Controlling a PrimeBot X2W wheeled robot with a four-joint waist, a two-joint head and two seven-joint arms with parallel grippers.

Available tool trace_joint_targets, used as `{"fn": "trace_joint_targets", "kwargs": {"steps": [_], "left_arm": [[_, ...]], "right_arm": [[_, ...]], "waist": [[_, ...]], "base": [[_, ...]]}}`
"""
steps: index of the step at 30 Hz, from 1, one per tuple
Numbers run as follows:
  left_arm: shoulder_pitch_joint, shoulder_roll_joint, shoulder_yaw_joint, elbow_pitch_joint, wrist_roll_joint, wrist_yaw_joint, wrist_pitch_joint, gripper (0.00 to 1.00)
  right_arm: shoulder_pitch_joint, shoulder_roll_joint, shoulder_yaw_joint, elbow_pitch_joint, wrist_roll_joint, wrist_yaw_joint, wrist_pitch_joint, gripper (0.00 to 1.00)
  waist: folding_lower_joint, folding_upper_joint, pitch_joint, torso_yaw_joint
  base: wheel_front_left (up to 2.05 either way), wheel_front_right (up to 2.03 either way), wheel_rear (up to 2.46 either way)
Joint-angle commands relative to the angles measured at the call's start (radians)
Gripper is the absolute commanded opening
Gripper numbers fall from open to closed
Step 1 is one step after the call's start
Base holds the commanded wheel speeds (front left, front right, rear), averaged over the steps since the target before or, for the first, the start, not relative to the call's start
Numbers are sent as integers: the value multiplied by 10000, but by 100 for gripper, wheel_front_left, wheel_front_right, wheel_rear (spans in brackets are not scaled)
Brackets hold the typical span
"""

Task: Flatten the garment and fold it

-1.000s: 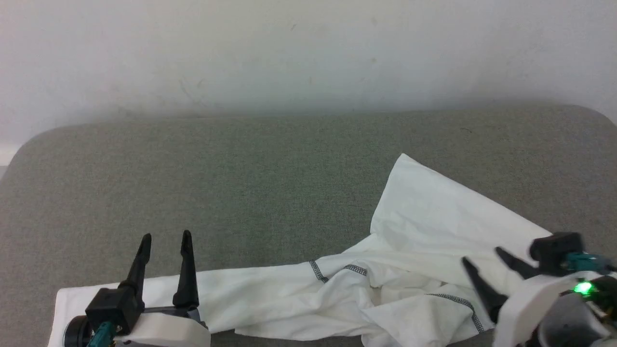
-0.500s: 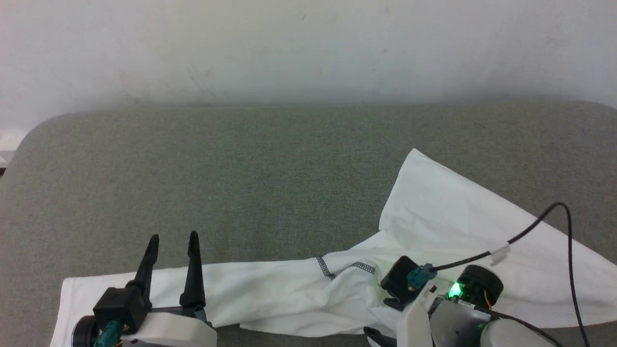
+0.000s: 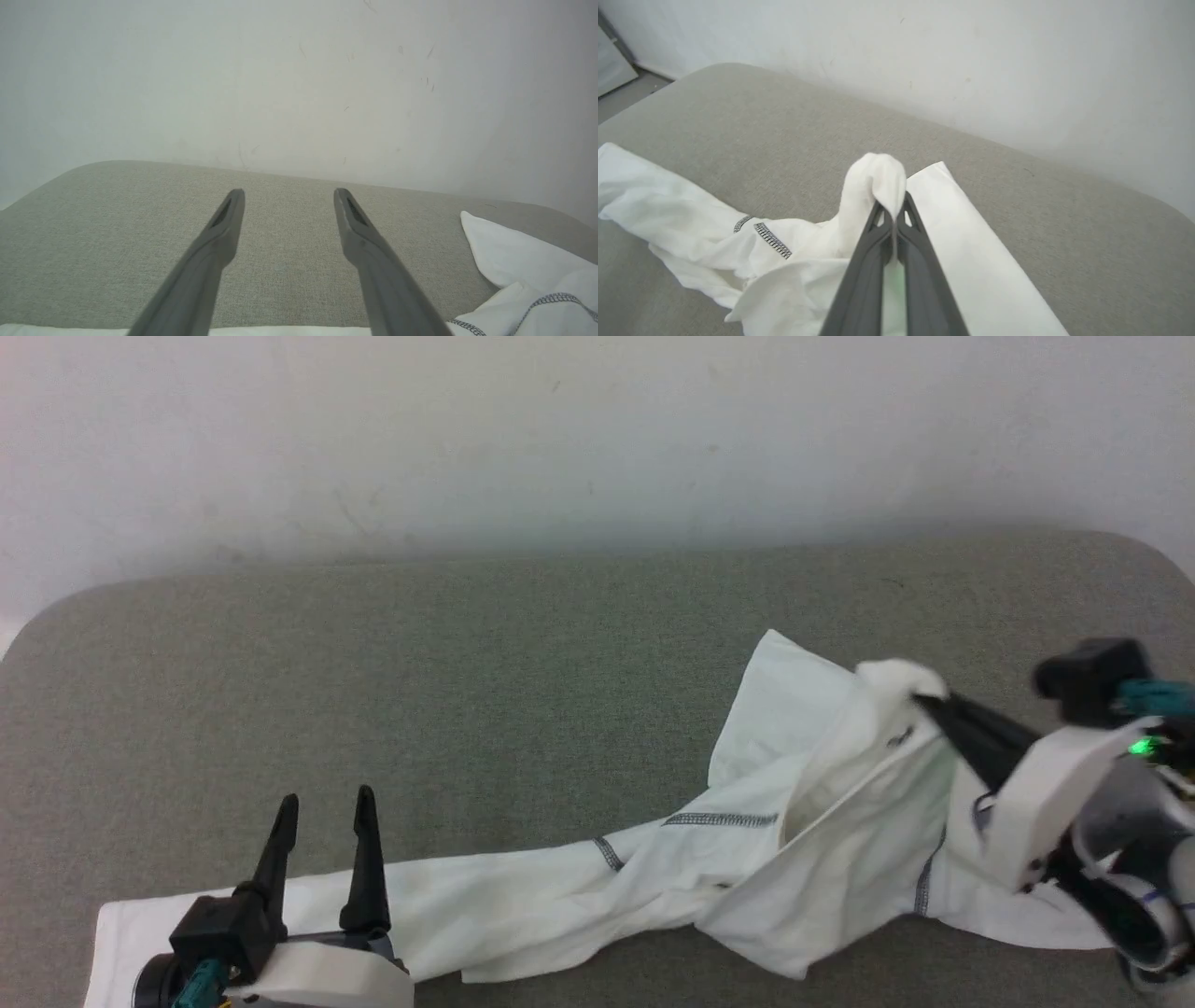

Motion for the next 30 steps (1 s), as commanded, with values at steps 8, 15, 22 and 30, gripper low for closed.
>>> {"fn": "trace_joint_targets", "kwargs": {"steps": [8, 15, 22, 30], "left_arm": [[4, 11, -12, -80, 71, -33, -45, 100], [21, -9, 38, -7, 61, 8, -46, 100], [-56, 36, 18, 154, 35, -58, -42, 100], [22, 186, 6, 322, -13, -64, 82, 100]], "right_arm": [[1841, 1170, -5495, 726, -612, -11, -889, 0], [3288, 2520, -7909, 2570, -1435, -11, -1521, 0], [3174, 3394, -7883, 2971, -1613, -11, -3909, 100], [3276, 3803, -7670, 1532, -2603, -11, -5589, 100]], "waist": [[0, 0, 34, -183], [0, 0, 124, -278], [0, 0, 79, -336], [0, 0, -272, -281]], "base": [[0, 0, 0], [0, 0, 0], [0, 0, 0], [0, 0, 0]]}}
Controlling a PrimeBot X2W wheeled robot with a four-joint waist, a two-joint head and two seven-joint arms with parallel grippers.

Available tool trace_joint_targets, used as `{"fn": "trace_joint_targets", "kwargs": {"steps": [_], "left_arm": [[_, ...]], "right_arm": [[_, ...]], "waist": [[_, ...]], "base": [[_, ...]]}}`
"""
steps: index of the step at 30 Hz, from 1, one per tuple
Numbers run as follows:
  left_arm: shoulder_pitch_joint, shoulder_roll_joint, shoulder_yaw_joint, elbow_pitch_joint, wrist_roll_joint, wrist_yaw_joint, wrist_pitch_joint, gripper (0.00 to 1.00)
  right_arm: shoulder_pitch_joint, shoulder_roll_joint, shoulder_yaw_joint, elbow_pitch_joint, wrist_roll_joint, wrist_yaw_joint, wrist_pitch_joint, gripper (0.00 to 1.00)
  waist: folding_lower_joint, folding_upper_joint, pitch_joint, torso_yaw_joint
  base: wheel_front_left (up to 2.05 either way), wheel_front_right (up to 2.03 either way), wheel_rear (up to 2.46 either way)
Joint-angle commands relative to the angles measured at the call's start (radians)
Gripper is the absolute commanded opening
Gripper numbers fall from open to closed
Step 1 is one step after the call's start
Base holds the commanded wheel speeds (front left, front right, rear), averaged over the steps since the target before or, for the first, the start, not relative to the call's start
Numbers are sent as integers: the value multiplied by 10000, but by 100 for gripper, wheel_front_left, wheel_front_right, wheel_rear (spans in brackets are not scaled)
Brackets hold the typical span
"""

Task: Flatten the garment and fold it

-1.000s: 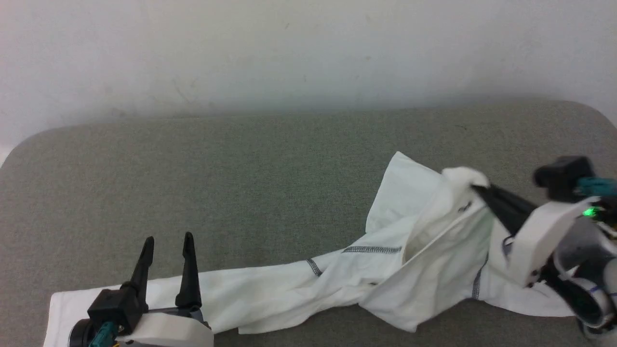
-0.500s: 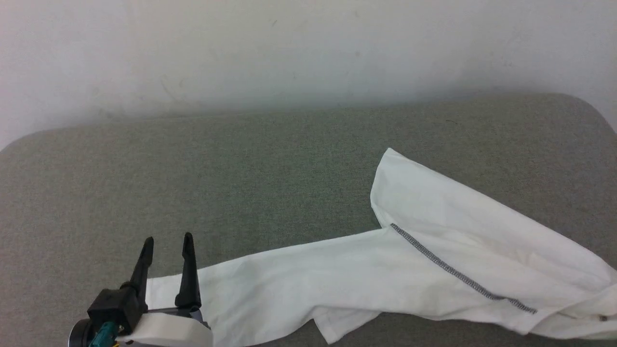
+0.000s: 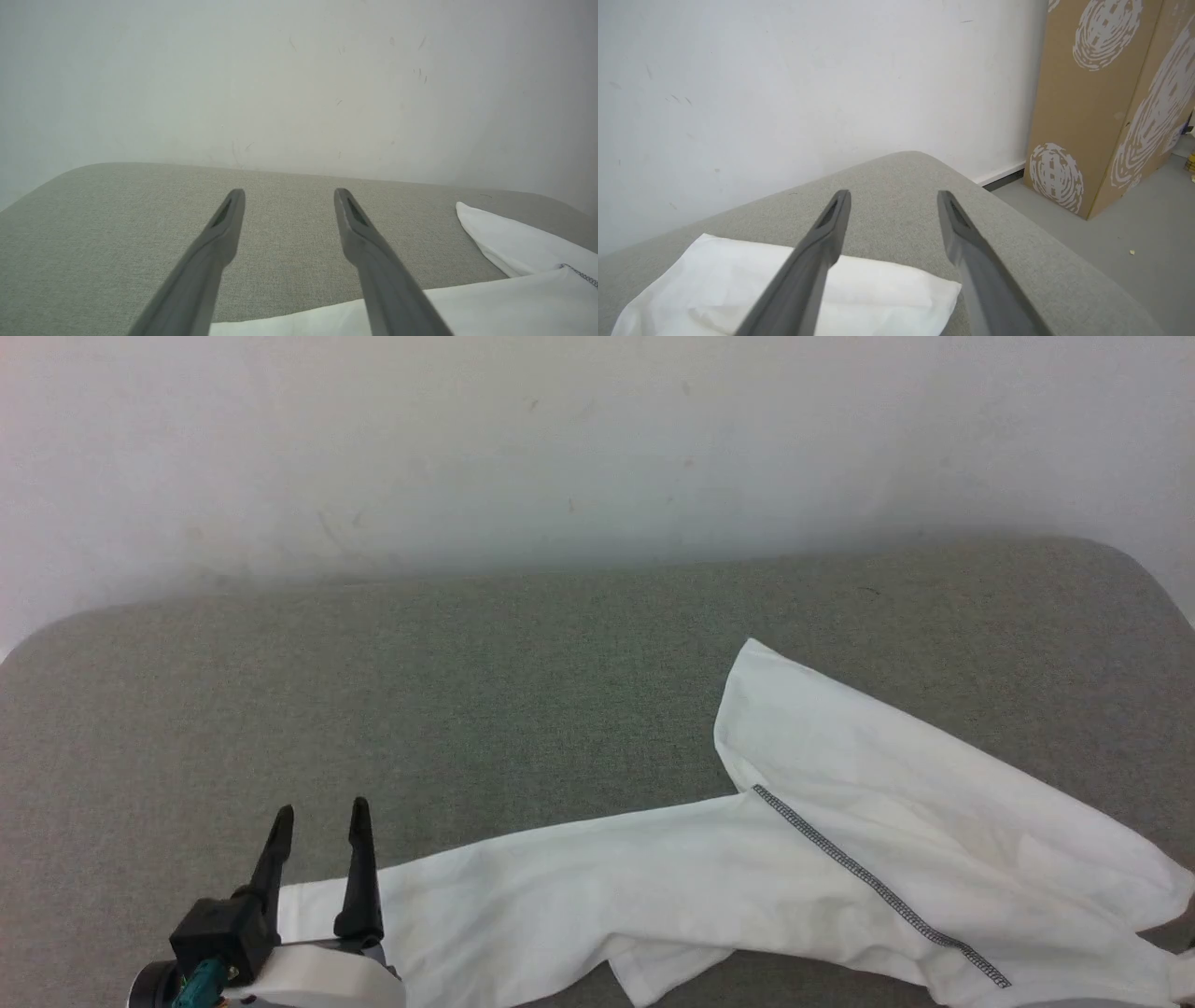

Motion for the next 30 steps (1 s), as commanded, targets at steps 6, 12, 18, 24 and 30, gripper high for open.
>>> {"fn": "trace_joint_targets", "kwargs": {"steps": [6, 12, 18, 24, 30], "left_arm": [[114, 96, -56, 45, -71, -63, 126, 100], [21, 200, -287, 233, -80, -159, 587, 100], [-360, 427, -1197, 952, -276, -802, 2706, 100], [-852, 716, -2056, 1534, -596, -1399, 5529, 100], [-1324, 877, -3096, 2126, -573, -1864, 8133, 49]], "right_arm": [[674, 152, 1176, -1664, -1034, -9, 298, 100], [1435, 181, 2809, -2731, -1511, -9, 860, 100], [2001, 185, 3928, -3241, -1134, -9, 1285, 100], [1939, 186, 4229, -3465, -1058, -9, 1455, 100], [1790, 186, 4319, -3524, -846, -9, 1441, 100]], "waist": [[0, 0, -257, 41], [0, 0, -343, -22], [0, 0, -318, -161], [0, 0, -104, -393], [0, 0, 195, -520]], "base": [[0, 0, 0], [0, 0, 0], [0, 0, 0], [0, 0, 0], [0, 0, 0]]}}
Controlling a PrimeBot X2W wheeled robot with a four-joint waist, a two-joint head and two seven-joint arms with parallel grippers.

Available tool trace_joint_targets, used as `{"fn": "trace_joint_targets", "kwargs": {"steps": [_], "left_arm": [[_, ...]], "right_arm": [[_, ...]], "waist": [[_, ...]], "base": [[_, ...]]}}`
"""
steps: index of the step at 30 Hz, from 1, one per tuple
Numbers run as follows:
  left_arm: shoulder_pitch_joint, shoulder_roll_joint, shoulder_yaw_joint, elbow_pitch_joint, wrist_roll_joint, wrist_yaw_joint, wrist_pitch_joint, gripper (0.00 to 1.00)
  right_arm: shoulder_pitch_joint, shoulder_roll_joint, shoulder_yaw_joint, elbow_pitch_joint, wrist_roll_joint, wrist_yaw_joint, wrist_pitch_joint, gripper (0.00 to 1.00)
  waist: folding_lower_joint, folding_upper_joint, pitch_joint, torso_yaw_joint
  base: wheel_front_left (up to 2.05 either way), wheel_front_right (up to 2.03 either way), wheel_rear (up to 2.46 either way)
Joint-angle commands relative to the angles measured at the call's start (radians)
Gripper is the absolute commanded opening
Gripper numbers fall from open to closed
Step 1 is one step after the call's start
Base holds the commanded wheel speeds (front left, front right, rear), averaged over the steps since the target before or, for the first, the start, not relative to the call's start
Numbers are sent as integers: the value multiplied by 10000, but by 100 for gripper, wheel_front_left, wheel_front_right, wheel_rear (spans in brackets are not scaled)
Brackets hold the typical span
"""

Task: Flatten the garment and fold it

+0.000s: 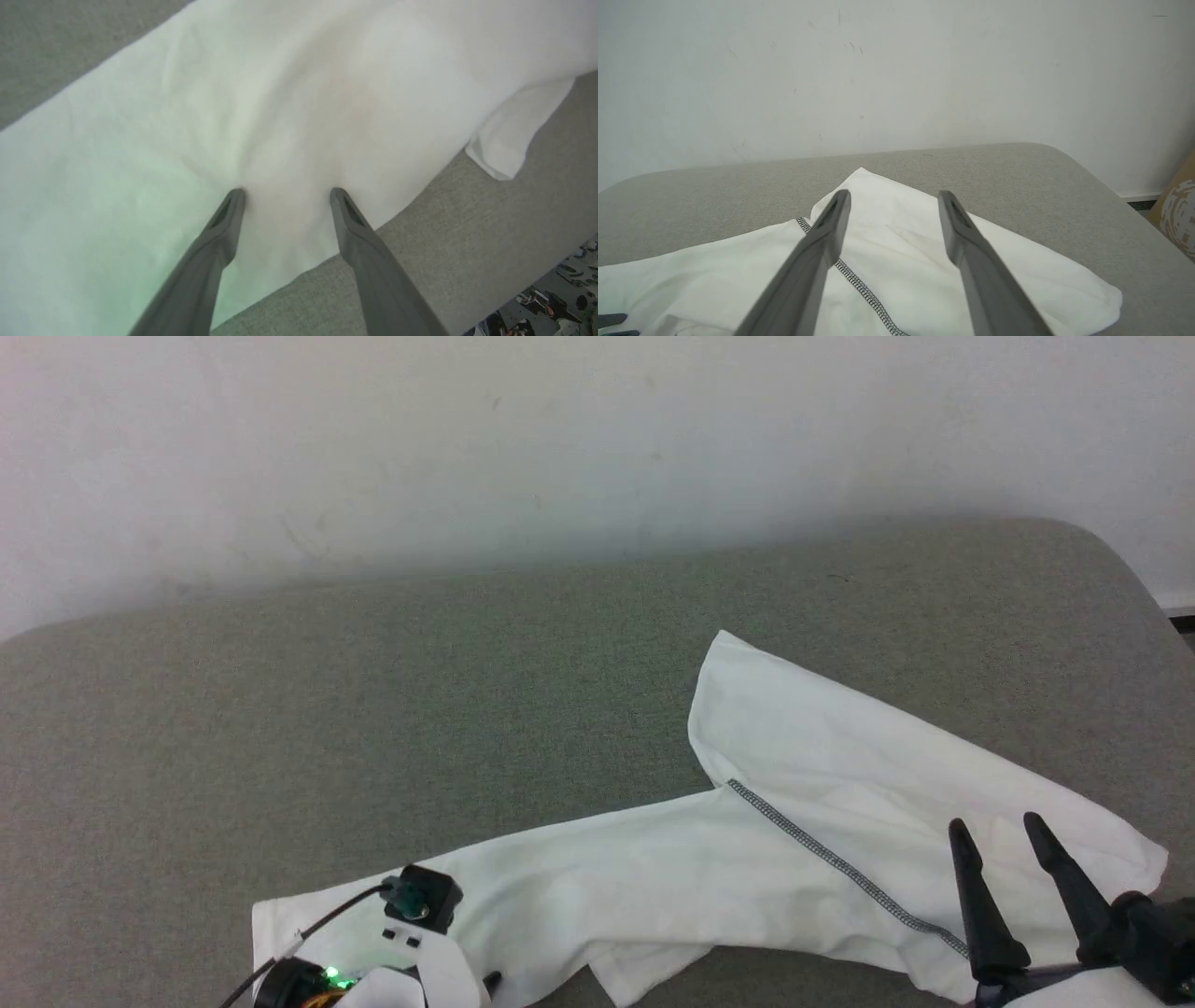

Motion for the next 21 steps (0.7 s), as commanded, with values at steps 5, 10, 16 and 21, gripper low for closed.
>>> {"fn": "trace_joint_targets", "kwargs": {"steps": [5, 10, 16, 21], "left_arm": [[-68, 45, -456, 435, -95, -324, 852, 0], [-385, 144, 286, -157, -233, -30, -185, 0], [-611, 858, 2208, -1802, -148, 1147, -1813, 0], [416, 1670, 4012, -2822, -206, 2465, -2006, 0]], "right_arm": [[-318, 21, 78, 7, 97, -9, -69, 100], [-355, 21, -19, 51, 258, -9, -74, 100], [-315, 22, -109, 104, 361, -9, -65, 100], [-293, 22, -151, 128, 400, -9, -9, 100]], "waist": [[0, 0, 203, -174], [0, 0, 193, -72], [0, 0, 78, 194], [0, 0, 92, 311]], "base": [[0, 0, 0], [0, 0, 0], [0, 0, 0], [0, 0, 0]]}}
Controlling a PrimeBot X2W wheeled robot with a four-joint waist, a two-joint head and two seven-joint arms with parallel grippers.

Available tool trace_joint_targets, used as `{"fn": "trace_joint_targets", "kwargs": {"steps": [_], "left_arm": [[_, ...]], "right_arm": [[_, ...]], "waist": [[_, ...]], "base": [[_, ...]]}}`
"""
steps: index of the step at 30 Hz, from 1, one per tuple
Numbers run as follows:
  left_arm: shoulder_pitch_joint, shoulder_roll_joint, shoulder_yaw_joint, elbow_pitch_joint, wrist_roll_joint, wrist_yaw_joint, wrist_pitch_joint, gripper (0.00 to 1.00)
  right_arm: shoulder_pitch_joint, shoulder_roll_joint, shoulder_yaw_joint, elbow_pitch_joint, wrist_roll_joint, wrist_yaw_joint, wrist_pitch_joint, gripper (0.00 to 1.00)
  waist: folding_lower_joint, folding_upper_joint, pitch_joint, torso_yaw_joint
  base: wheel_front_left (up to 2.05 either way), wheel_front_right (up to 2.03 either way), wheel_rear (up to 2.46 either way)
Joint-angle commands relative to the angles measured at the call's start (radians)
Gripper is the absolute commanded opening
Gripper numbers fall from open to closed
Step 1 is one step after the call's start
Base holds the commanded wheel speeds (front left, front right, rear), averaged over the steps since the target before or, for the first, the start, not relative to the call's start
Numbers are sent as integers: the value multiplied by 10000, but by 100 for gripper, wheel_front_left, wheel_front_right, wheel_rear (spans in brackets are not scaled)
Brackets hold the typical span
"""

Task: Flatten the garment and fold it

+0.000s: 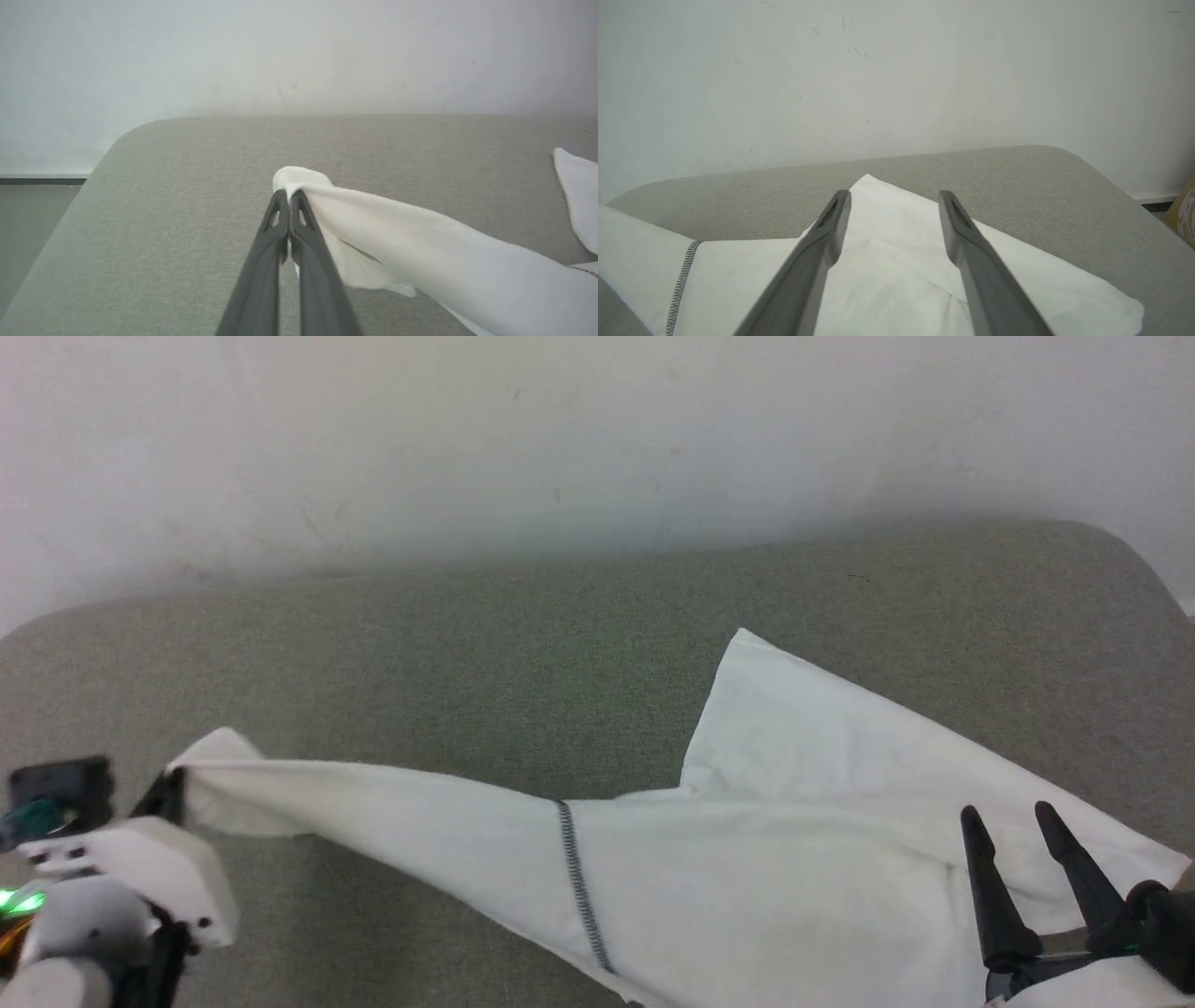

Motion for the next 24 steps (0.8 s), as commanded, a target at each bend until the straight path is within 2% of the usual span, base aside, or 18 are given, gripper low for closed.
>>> {"fn": "trace_joint_targets", "kwargs": {"steps": [1, 4, 7, 9, 13, 14, 15, 19, 21, 24], "left_arm": [[582, 247, 599, -155, -89, 380, -44, 0], [1633, 529, 1879, -374, -236, 1168, -82, 0], [2566, 551, 2865, -259, -539, 1562, -133, 0], [2952, 410, 3129, -15, -786, 1517, -244, 0], [3029, -130, 2872, 450, -1224, 1018, -675, 0], [2936, -279, 2764, 569, -1285, 887, -870, 19], [2818, -445, 2661, 658, -1384, 724, -1071, 100], [2426, -735, 2370, 783, -1388, 276, -1863, 100], [2156, -1065, 2330, 631, -1467, 36, -2630, 100], [1956, -1160, 2021, 348, -1103, -365, -3652, 100]], "right_arm": [[-24, 18, -32, 16, 72, -9, 2, 100], [-27, 18, -97, 9, 123, -9, -3, 100], [-57, 18, -116, 19, 124, -9, -11, 100], [-107, 18, -126, 47, 123, -9, -22, 100], [-254, 18, -91, 113, 94, -9, -3, 100], [-276, 18, -97, 129, 86, -9, 6, 100], [-289, 18, -98, 141, 74, -9, 23, 100], [-288, 18, -108, 171, 35, -9, 89, 100], [-265, 18, -108, 178, 7, -9, 156, 100], [-209, 18, -115, 171, -18, -9, 251, 100]], "waist": [[-1, 0, 63, 41], [-1, 0, 192, 119], [-1, 0, 330, 184], [-1, 0, 412, 223], [-1, 0, 467, 261], [-1, 0, 442, 275], [-1, 0, 416, 280], [-1, 0, 280, 302], [-1, 0, 159, 309], [-1, 0, -40, 314]], "base": [[0, 0, 0], [0, 0, 0], [0, 0, 0], [0, 0, 0], [0, 0, 0], [0, 0, 0], [0, 0, 0], [0, 0, 0], [0, 0, 0], [0, 0, 0]]}}
